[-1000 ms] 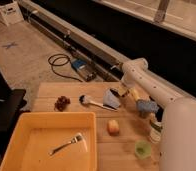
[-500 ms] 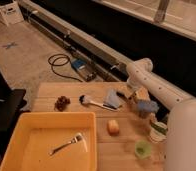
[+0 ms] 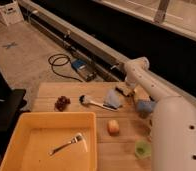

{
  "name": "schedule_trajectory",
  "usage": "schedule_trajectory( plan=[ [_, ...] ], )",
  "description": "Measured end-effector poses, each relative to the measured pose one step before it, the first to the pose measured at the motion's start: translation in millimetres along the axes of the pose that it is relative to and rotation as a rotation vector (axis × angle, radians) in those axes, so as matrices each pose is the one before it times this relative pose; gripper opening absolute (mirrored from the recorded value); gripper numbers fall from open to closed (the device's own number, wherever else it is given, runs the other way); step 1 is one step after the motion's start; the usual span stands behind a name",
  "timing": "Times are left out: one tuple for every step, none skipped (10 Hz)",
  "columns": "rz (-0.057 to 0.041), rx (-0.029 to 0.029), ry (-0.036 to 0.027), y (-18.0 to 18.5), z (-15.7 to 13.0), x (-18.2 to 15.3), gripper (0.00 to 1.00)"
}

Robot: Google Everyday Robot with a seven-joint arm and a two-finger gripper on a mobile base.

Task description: Wipe table surface with eraser

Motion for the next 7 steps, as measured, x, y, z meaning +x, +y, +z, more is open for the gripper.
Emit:
schedule_trajectory(
  plan=[
    [-0.0074, -0.0111, -0.01146, 6.35, -0.28, -5.28, 0.0],
    [-0.01623, -0.01855, -0.01547, 13.18, -0.77, -7.11, 0.0],
    [-0.01026, -0.01267, -0.00982, 11.47, -5.03, -1.53, 0.0],
    [-0.00212, -0.00346, 0.00217, 4.8, -3.76, 5.77, 0.0],
    [-0.00149, 0.00776, 0.01021, 2.36, -5.61, 8.41, 0.0],
    [0.00149, 0.00099, 0.01494, 2.6, -4.14, 6.56, 0.0],
    [0.00466, 0.00607, 0.00886, -1.38, -3.23, 4.35, 0.0]
  ],
)
